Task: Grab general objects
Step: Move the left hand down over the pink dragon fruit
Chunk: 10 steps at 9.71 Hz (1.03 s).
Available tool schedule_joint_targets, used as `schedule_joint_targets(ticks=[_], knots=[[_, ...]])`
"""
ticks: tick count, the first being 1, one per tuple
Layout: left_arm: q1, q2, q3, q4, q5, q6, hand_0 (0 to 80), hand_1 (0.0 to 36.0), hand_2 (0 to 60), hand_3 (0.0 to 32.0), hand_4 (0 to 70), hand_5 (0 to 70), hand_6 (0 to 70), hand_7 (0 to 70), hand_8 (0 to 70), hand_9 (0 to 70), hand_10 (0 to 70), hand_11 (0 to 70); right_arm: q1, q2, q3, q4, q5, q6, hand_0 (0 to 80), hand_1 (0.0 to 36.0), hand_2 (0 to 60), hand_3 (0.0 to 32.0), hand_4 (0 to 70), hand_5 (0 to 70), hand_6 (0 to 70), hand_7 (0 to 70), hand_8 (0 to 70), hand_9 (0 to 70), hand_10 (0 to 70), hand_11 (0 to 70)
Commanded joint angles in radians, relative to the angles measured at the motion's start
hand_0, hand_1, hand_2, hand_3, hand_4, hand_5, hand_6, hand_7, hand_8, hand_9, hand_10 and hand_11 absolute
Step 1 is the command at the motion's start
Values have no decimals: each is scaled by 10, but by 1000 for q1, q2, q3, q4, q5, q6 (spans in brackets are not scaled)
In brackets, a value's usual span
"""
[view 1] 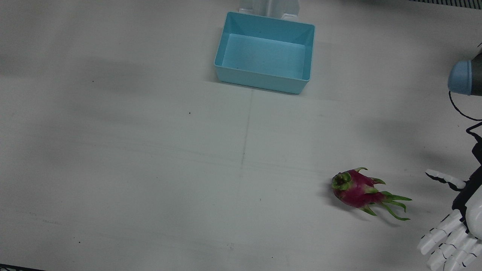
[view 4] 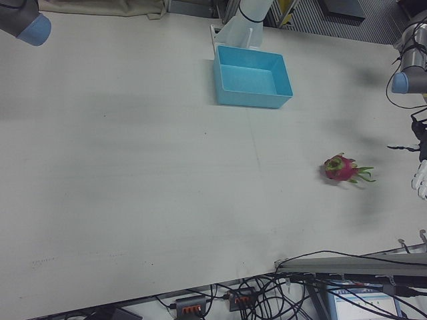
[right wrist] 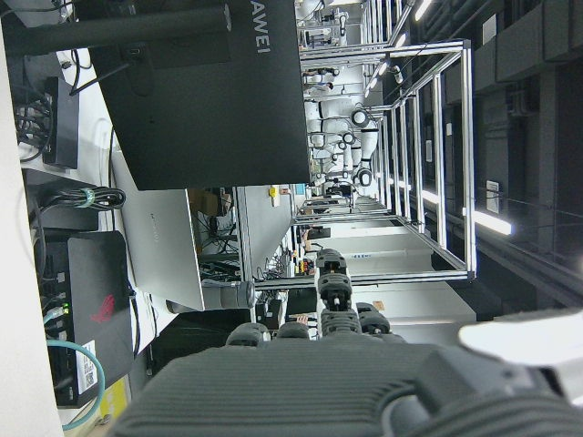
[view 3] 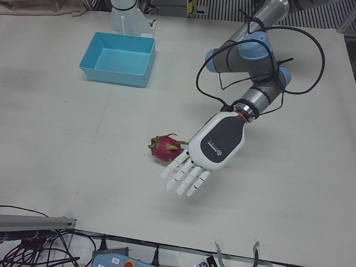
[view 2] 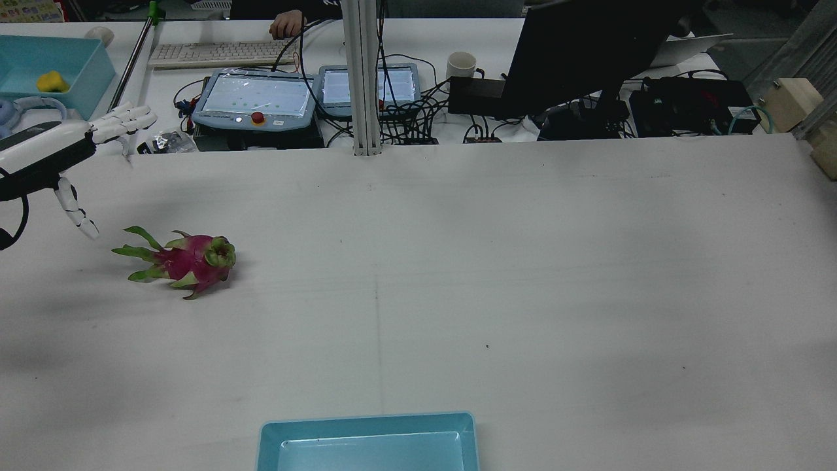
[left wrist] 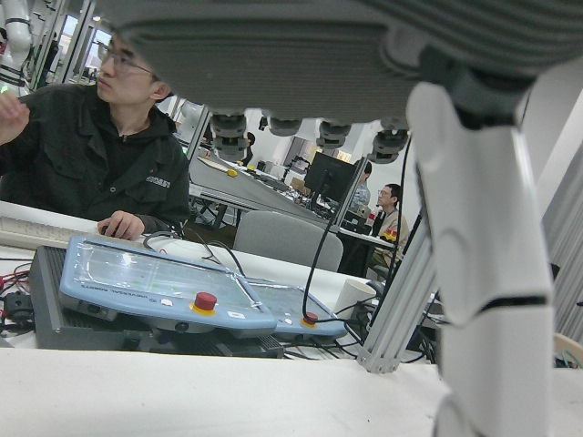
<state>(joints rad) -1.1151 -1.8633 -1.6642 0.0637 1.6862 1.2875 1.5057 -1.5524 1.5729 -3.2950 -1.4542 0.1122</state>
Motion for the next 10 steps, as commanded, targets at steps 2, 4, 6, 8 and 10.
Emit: schedule_joint_targets(ticks=[2, 4, 6, 8, 10], knots=[[95, 4, -72, 94, -2, 191, 800, 360, 248, 208, 0, 0, 0, 78, 0, 1, 20, 79, 1, 0, -1, 0, 0, 0, 0, 0, 0, 0, 0, 0, 0, 0, 0, 0, 0, 0], [162, 4, -69, 102, -11, 292, 800, 360, 239, 230, 0, 0, 0, 74, 0, 0, 34, 98, -1, 0, -1, 0, 0, 0, 0, 0, 0, 0, 0, 0, 0, 0, 0, 0, 0, 0], [191, 3, -53, 113, -25, 328, 800, 360, 227, 236, 0, 0, 0, 74, 0, 0, 22, 80, -1, 0, -2, 0, 0, 0, 0, 0, 0, 0, 0, 0, 0, 0, 0, 0, 0, 0], [250, -8, -32, 123, -66, 373, 800, 360, 233, 256, 0, 0, 0, 73, 0, 0, 10, 62, -1, 0, -2, 0, 0, 0, 0, 0, 0, 0, 0, 0, 0, 0, 0, 0, 0, 0], [253, -33, 4, 113, -68, 395, 800, 360, 226, 254, 0, 0, 0, 62, 0, 0, 6, 55, -1, 0, -2, 0, 0, 0, 0, 0, 0, 0, 0, 0, 0, 0, 0, 0, 0, 0]])
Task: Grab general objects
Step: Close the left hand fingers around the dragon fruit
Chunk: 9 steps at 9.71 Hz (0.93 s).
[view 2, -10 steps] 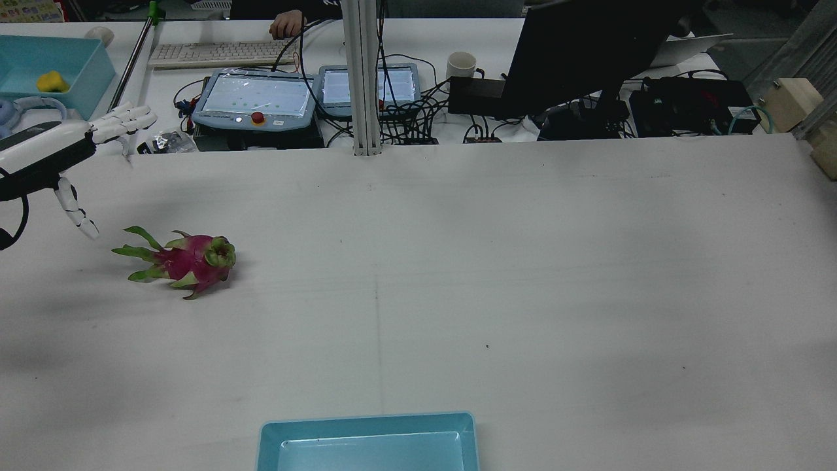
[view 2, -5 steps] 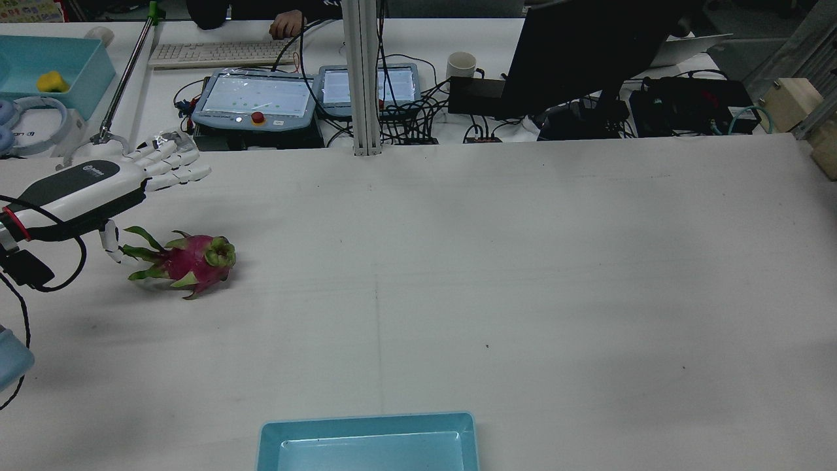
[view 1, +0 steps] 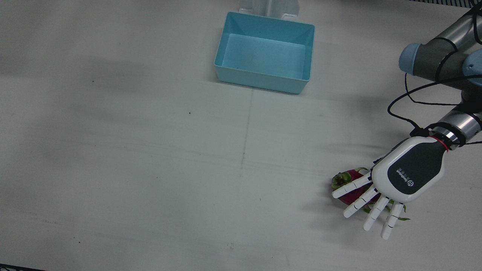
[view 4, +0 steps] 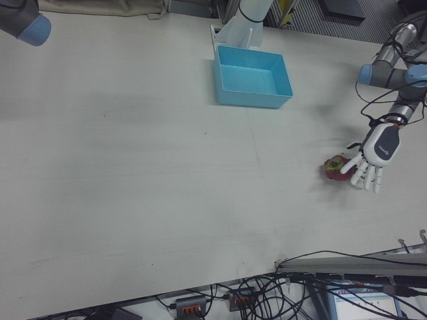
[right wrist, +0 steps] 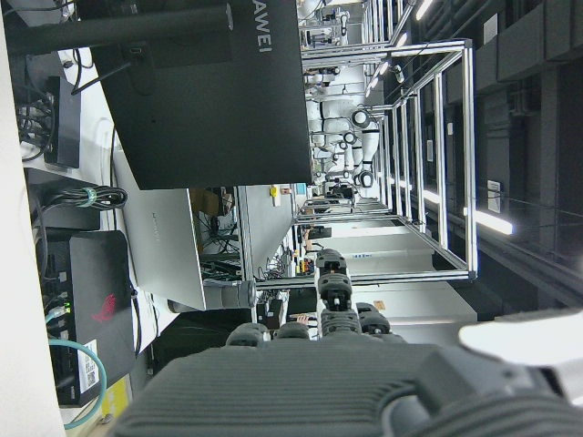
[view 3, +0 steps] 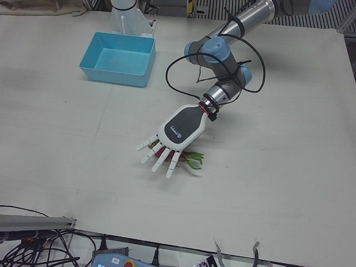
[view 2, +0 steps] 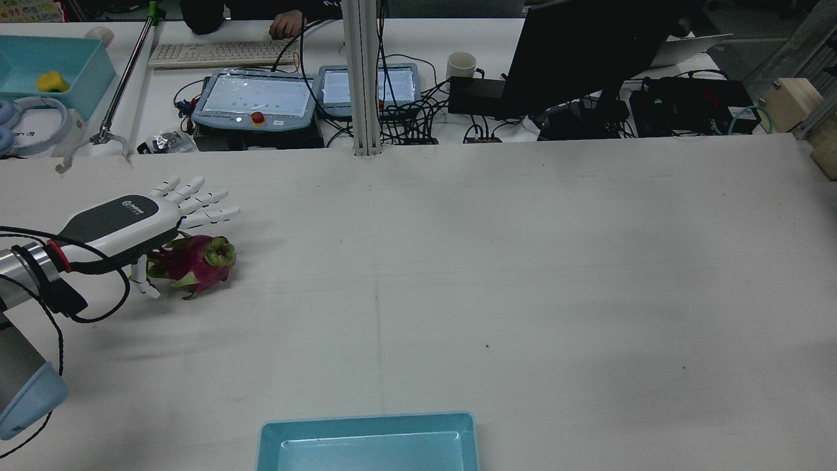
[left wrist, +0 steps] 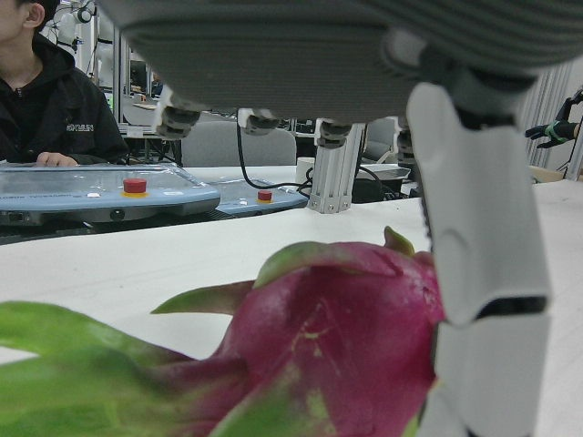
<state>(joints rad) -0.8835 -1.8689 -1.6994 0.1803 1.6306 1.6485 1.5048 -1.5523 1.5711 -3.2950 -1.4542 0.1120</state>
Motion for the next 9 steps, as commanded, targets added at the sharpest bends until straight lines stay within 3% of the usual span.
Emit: schedule_joint_targets(ticks=[1, 3, 7, 9], knots=[[21, -53, 62, -2, -12, 34, 800, 360, 229, 248, 0, 0, 0, 63, 0, 0, 5, 52, 0, 0, 0, 0, -1, 0, 0, 0, 0, 0, 0, 0, 0, 0, 0, 0, 0, 0], [23, -85, 93, 2, -12, 36, 800, 360, 233, 272, 0, 0, 0, 58, 0, 0, 4, 49, 0, 0, 0, 0, 0, 0, 0, 0, 0, 0, 0, 0, 0, 0, 0, 0, 0, 0], [20, -114, 181, -25, -12, 65, 775, 360, 246, 280, 0, 0, 0, 58, 0, 0, 10, 57, 0, 0, 0, 0, 0, 0, 0, 0, 0, 0, 0, 0, 0, 0, 0, 0, 0, 0], [18, -125, 207, -27, -14, 67, 775, 360, 252, 258, 0, 0, 0, 55, 0, 0, 10, 57, 0, 0, 0, 0, 0, 0, 0, 0, 0, 0, 0, 0, 0, 0, 0, 0, 0, 0]])
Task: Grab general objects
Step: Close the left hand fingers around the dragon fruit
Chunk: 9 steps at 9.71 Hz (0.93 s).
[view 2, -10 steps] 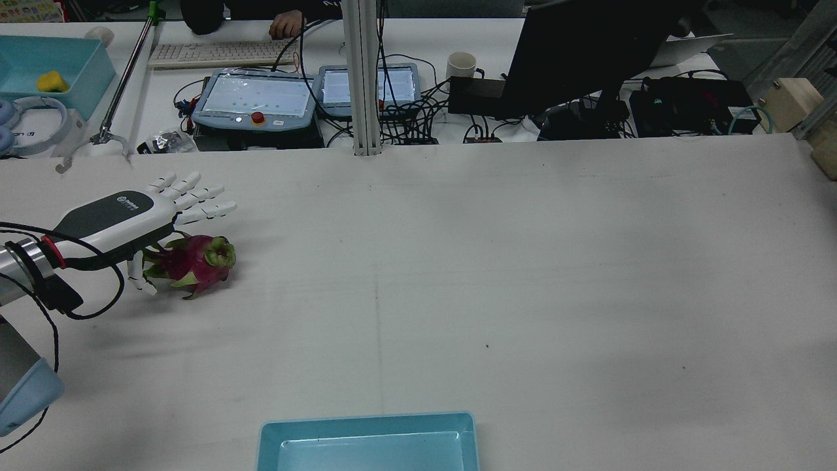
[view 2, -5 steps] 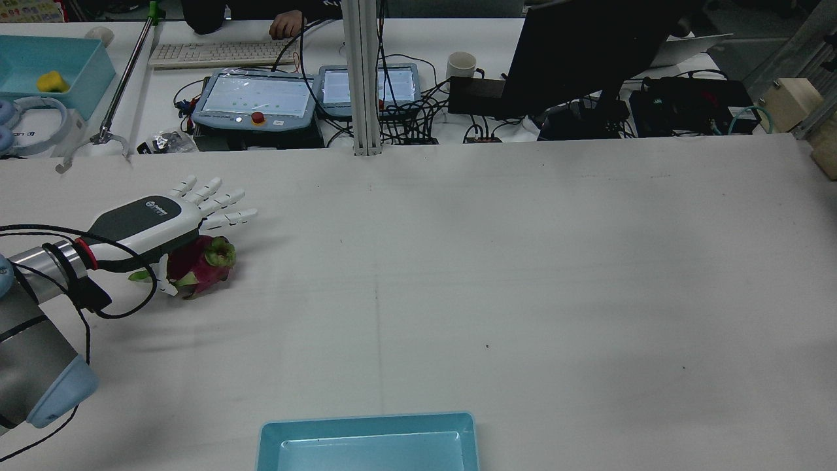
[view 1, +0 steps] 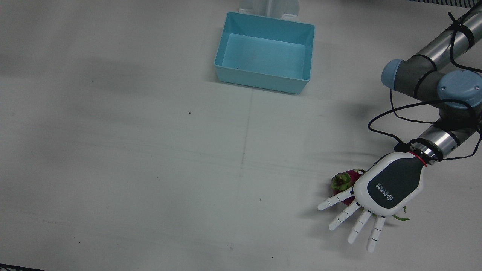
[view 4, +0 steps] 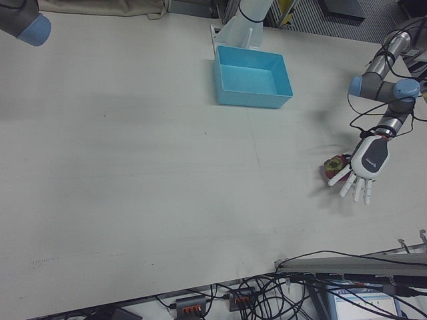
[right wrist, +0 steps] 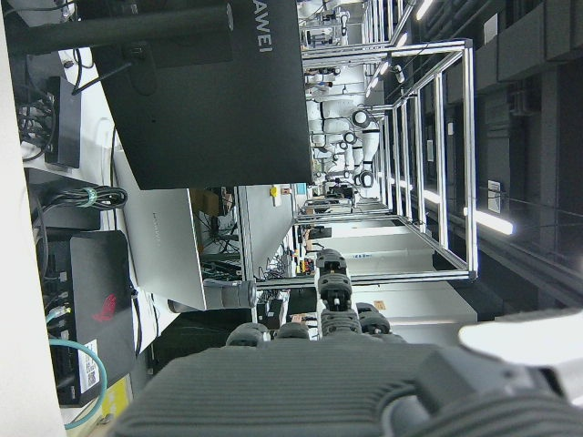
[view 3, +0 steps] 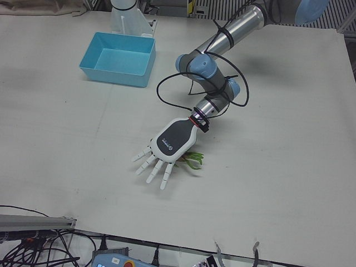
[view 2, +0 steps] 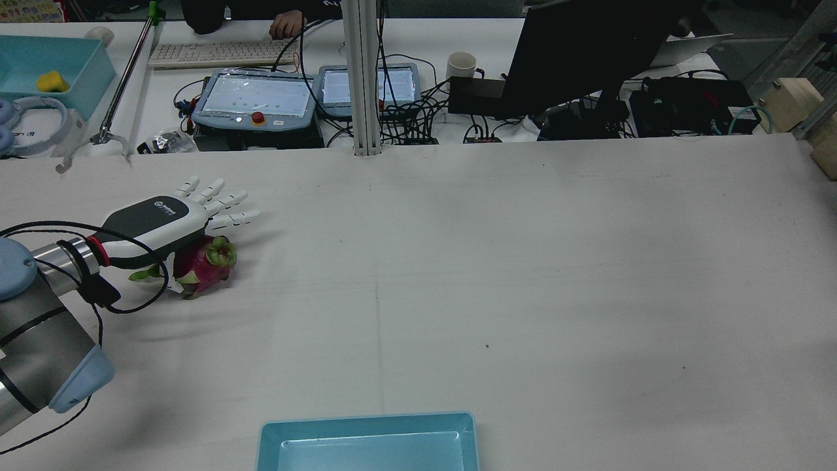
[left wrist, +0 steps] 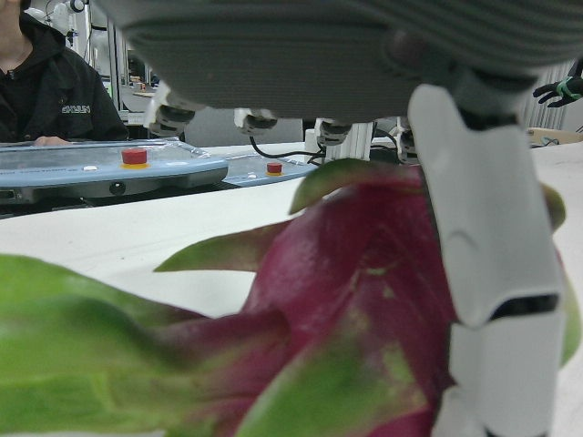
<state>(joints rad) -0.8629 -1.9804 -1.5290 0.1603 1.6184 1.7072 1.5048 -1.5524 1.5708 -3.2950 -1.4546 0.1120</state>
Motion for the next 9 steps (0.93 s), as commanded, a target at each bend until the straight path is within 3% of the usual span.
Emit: schedule_joint_targets(ticks=[1, 2, 3, 6, 7, 8, 9], knots=[[-2, -14, 36, -4, -12, 12, 797, 360, 268, 184, 0, 6, 0, 56, 0, 0, 11, 60, 0, 0, 0, 0, 0, 0, 0, 0, 0, 0, 0, 0, 0, 0, 0, 0, 0, 0], [-1, -14, 38, 1, -20, 21, 800, 360, 293, 52, 0, 64, 0, 55, 0, 0, 14, 65, 0, 0, 0, 0, -1, 0, 0, 0, 0, 0, 0, 0, 0, 0, 0, 0, 0, 0], [-1, -15, 39, 1, -20, 23, 740, 360, 310, 0, 0, 167, 0, 44, 0, 0, 3, 47, 0, 0, 0, 0, -1, 0, 0, 0, 0, 0, 0, 0, 0, 0, 0, 0, 0, 0], [-1, -21, 52, -4, -21, 23, 637, 359, 307, 0, 21, 381, 0, 53, 0, 0, 0, 11, 0, 0, 0, 0, 0, 0, 0, 0, 0, 0, 0, 0, 0, 0, 0, 0, 0, 0], [-1, -21, 52, -5, -21, 23, 629, 356, 329, 0, 54, 410, 0, 56, 0, 0, 0, 6, 0, 0, 0, 0, 0, 0, 0, 0, 0, 0, 0, 0, 0, 0, 0, 0, 0, 0], [-1, -21, 52, -10, -21, 23, 616, 358, 396, 0, 103, 456, 0, 63, 0, 0, 0, 2, 0, 0, 0, 0, 0, 0, 0, 0, 0, 0, 0, 0, 0, 0, 0, 0, 0, 0], [-1, -21, 52, -10, -21, 23, 596, 360, 523, 0, 170, 506, 0, 68, 0, 0, 0, 0, 0, 0, 0, 0, 0, 0, 0, 0, 0, 0, 0, 0, 0, 0, 0, 0, 0, 0]])
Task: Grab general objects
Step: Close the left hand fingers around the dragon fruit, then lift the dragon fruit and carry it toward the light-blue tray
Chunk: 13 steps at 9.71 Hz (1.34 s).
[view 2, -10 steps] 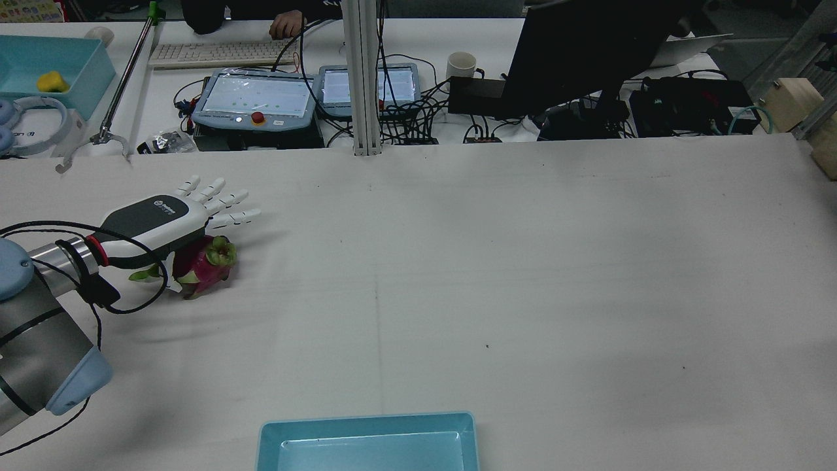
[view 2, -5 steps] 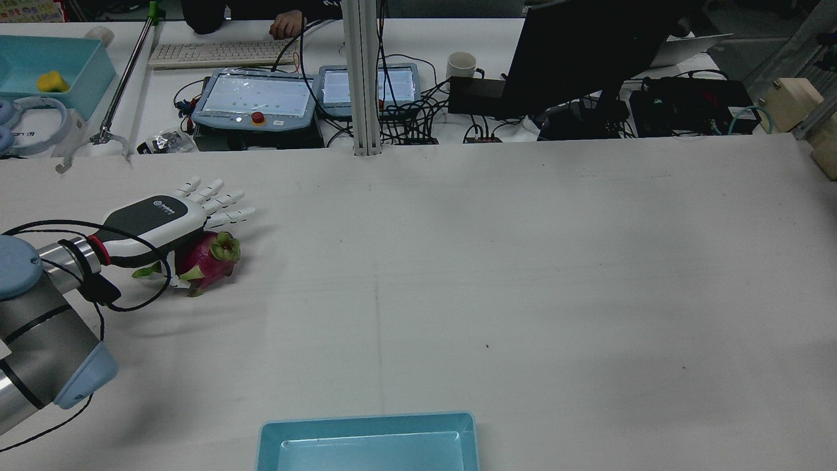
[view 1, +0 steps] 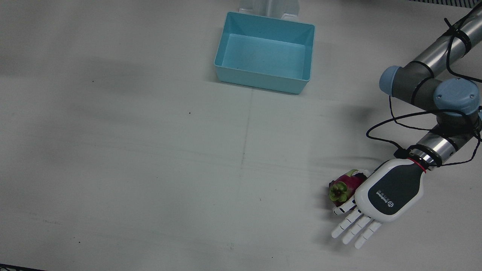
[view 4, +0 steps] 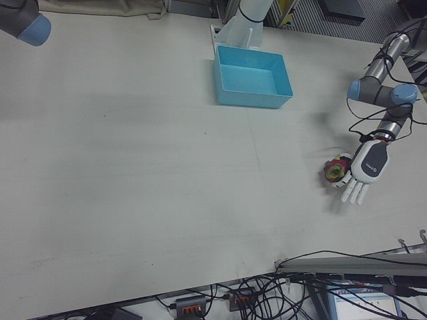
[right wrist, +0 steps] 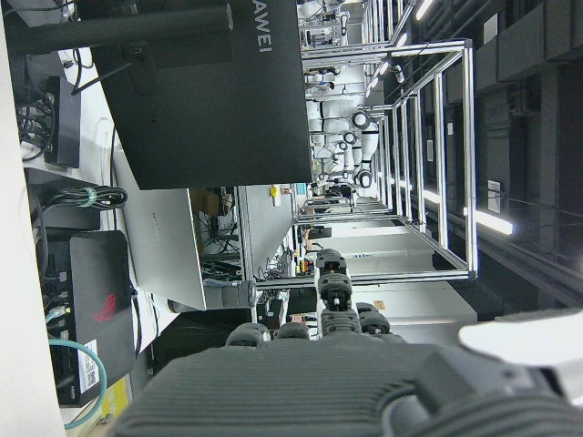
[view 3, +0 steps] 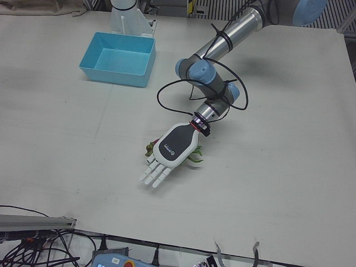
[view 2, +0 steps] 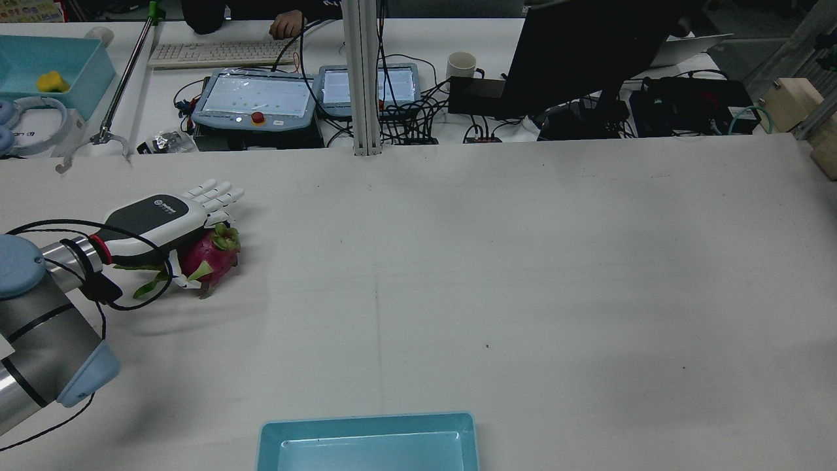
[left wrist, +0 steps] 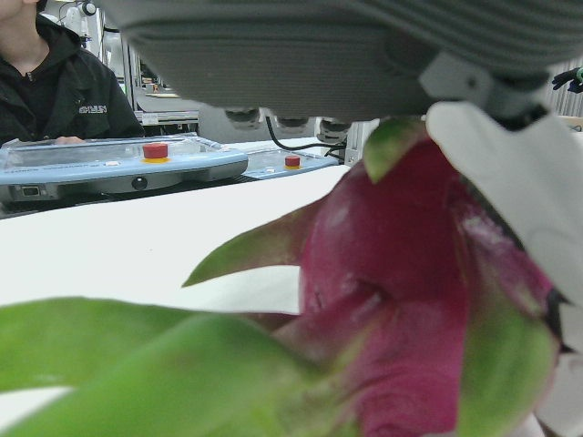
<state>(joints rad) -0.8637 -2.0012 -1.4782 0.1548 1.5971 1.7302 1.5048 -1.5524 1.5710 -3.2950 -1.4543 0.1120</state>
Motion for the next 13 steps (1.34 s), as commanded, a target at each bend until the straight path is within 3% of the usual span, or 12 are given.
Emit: schedule_joint_targets(ticks=[1, 2, 3, 5, 6, 8, 9, 13], knots=[[-1, -1, -8, -3, 1, -1, 574, 356, 578, 0, 274, 566, 0, 79, 0, 1, 0, 0, 0, 0, 1, 0, 0, 0, 0, 0, 0, 0, 0, 0, 0, 0, 0, 0, 0, 0], [-6, 1, -29, 14, 3, -11, 551, 360, 600, 0, 324, 586, 0, 83, 0, 2, 0, 0, 0, 0, 1, 0, 0, 0, 0, 0, 0, 0, 0, 0, 0, 0, 0, 0, 0, 0], [-6, 1, -112, 69, 3, -12, 521, 360, 600, 0, 322, 567, 0, 77, 0, 1, 0, 0, 0, 0, 1, 0, -1, 0, 0, 0, 0, 0, 0, 0, 0, 0, 0, 0, 0, 0], [-6, 7, -354, 219, 12, -12, 503, 360, 600, 0, 273, 517, 0, 68, 0, 0, 0, 0, 0, 0, 1, 0, 0, 0, 0, 0, 0, 0, 0, 0, 0, 0, 0, 0, 0, 0], [-3, 4, -422, 267, 33, -14, 504, 360, 600, 0, 264, 507, 0, 74, 0, 0, 0, 0, 0, 0, 1, 0, 0, 0, 0, 0, 0, 0, 0, 0, 0, 0, 0, 0, 0, 0], [0, -45, -442, 317, 220, -17, 499, 360, 600, 0, 211, 455, 0, 65, 0, 0, 0, 19, 0, 0, 1, 0, 0, 0, 0, 0, 0, 0, 0, 0, 0, 0, 0, 0, 0, 0], [9, -88, -450, 386, 265, -15, 504, 360, 600, 0, 207, 443, 0, 72, 0, 0, 0, 22, 0, 0, 1, 0, -1, 0, 0, 0, 0, 0, 0, 0, 0, 0, 0, 0, 0, 0], [168, -97, -598, 555, 259, -23, 536, 360, 600, 0, 233, 456, 0, 98, 0, 5, 0, 0, 0, 0, 0, 0, 0, 0, 0, 0, 0, 0, 0, 0, 0, 0, 0, 0, 0, 0]])
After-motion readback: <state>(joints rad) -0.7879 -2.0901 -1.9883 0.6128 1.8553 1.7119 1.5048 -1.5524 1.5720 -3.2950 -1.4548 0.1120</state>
